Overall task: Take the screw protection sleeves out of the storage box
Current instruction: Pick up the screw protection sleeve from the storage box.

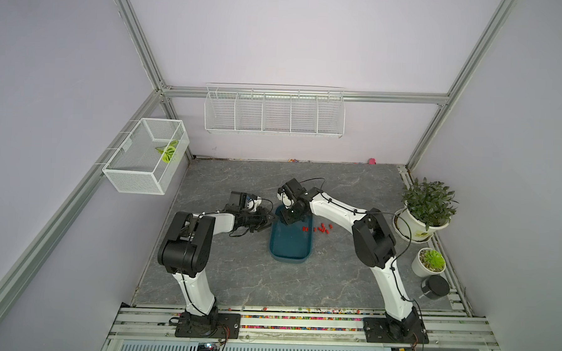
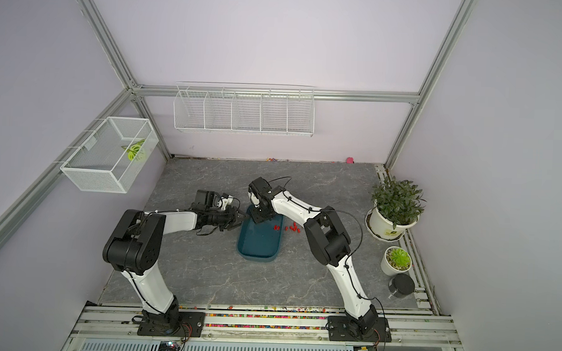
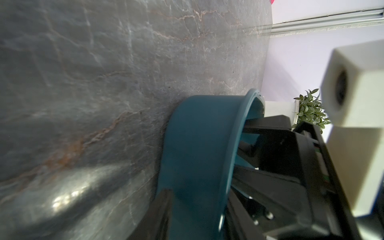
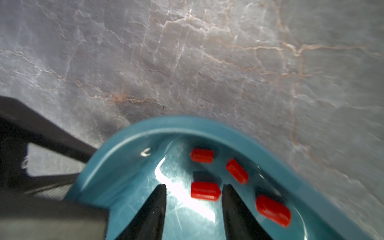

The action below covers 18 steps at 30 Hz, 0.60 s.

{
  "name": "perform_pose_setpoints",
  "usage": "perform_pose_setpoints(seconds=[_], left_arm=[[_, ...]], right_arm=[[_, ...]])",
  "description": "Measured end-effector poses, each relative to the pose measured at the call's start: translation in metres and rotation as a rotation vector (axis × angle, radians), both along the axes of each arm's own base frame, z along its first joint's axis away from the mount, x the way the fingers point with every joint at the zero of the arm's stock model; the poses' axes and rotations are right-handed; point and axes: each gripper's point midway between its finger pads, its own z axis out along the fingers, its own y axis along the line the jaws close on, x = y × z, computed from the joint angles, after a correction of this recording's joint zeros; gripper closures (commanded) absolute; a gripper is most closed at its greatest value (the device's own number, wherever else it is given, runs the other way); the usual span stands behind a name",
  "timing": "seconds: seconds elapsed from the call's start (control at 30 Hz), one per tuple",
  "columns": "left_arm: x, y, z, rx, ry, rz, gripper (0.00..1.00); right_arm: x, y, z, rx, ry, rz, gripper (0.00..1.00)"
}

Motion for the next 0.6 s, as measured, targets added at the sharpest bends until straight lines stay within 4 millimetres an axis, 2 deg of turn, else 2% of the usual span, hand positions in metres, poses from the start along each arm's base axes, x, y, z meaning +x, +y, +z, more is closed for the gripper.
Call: perform_pose_setpoints(seconds=[0.13, 0.6], left_arm=[[0.0, 0.0, 0.0, 0.0, 0.0, 0.0, 0.56], [0.0, 0.0, 0.0, 0.0, 0.0, 0.0, 0.56]], right_arm=[[-0.0055, -0.0027, -0.0092, -0.024, 0.028, 0.003, 0.55], [-0.0077, -0.0035, -0.0095, -0.037, 0.043, 0.003, 0.56]])
